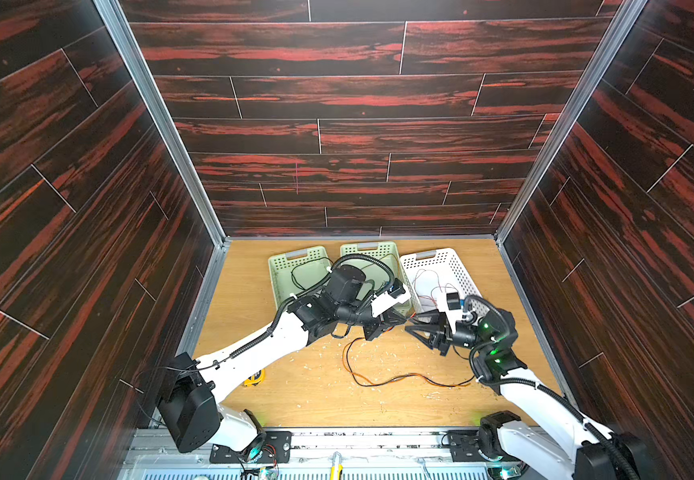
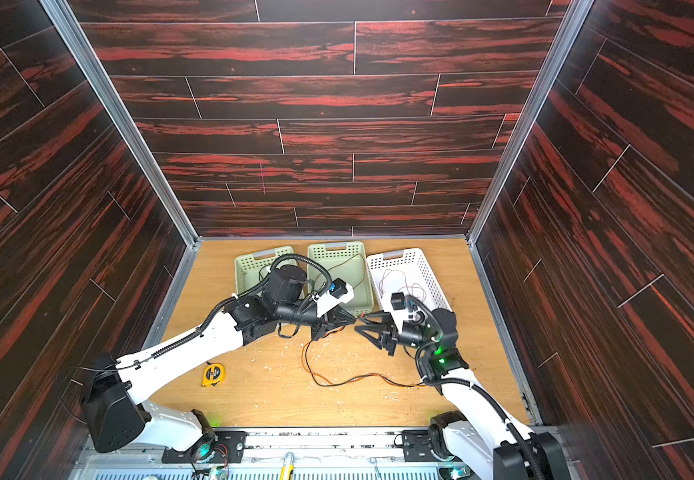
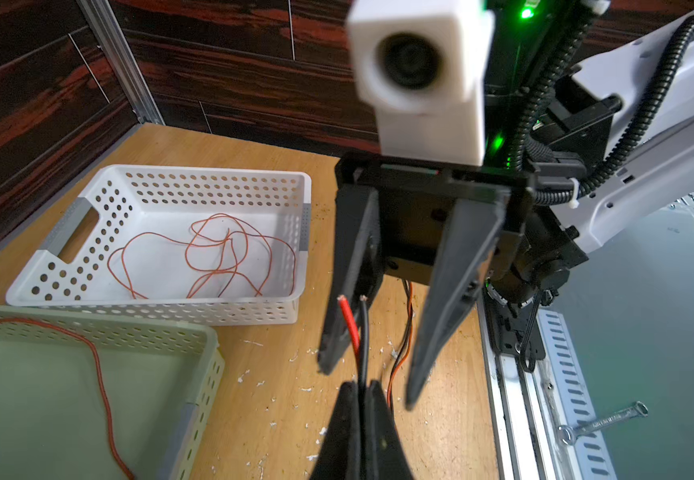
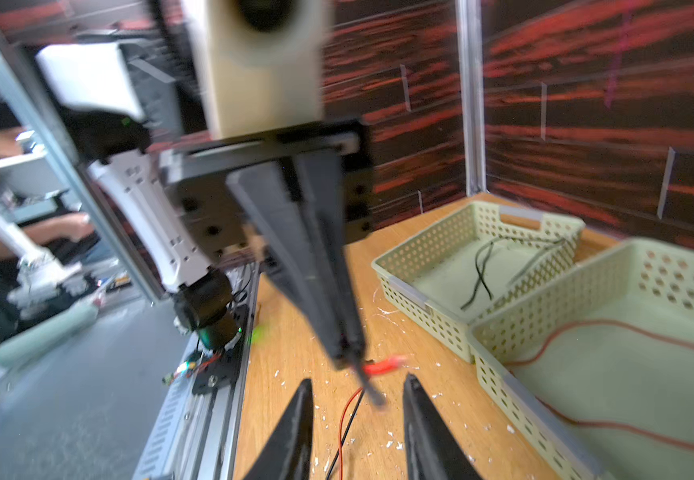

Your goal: Untangle the cables

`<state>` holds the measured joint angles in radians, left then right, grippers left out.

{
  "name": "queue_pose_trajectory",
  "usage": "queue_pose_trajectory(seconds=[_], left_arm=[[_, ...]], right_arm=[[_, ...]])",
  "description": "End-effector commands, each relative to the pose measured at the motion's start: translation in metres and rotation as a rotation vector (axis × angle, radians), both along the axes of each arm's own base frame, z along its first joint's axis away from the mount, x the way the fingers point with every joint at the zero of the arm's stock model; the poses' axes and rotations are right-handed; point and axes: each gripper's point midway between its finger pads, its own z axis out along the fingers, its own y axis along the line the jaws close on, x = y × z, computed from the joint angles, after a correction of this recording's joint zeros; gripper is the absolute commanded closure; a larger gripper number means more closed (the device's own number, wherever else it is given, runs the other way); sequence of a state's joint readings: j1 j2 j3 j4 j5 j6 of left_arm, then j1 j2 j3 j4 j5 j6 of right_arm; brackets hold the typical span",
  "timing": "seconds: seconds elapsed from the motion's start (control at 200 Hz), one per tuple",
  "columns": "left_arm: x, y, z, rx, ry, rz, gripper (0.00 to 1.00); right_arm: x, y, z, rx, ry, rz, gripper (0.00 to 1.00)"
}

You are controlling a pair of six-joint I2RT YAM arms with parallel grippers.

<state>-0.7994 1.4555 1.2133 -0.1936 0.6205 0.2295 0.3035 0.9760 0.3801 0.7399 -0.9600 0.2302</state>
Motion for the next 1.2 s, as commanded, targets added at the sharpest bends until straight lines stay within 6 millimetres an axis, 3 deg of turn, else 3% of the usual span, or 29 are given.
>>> queue_pose_trajectory(seconds=[0.0,0.195,0.546,0.696,0.927,1.027,1.192], left_arm=[[-0.005,0.0,0.012,-0.01,-0.018,-0.039,1.0],[-0.005,-0.004,0.008,-0.005,0.001,-0.055,1.0],[-0.008,-0.004,0.009,0.0,0.007,-0.071,1.0],[-0.006,-0.008,0.003,0.009,0.026,-0.08,1.0],[-0.004,-0.009,0.001,0.022,0.024,-0.081,1.0],[-0.001,-0.007,0.003,0.025,0.007,-0.07,1.0],[0.003,-0.004,0.015,-0.001,-0.023,-0.055,1.0]], right_arm=[[-0.015,0.001,0.008,0.0,-0.146,0.061,0.63],[-0.011,0.003,0.009,-0.004,-0.164,0.055,0.64],[0.012,-0.001,0.003,-0.023,-0.156,-0.073,0.62],[0.004,0.002,0.013,0.017,-0.191,-0.018,0.62],[0.0,0.003,0.01,0.019,-0.178,0.012,0.75],[0.001,0.003,0.005,0.001,-0.158,0.006,0.79],[0.0,0.002,-0.008,-0.028,-0.113,-0.002,0.77]])
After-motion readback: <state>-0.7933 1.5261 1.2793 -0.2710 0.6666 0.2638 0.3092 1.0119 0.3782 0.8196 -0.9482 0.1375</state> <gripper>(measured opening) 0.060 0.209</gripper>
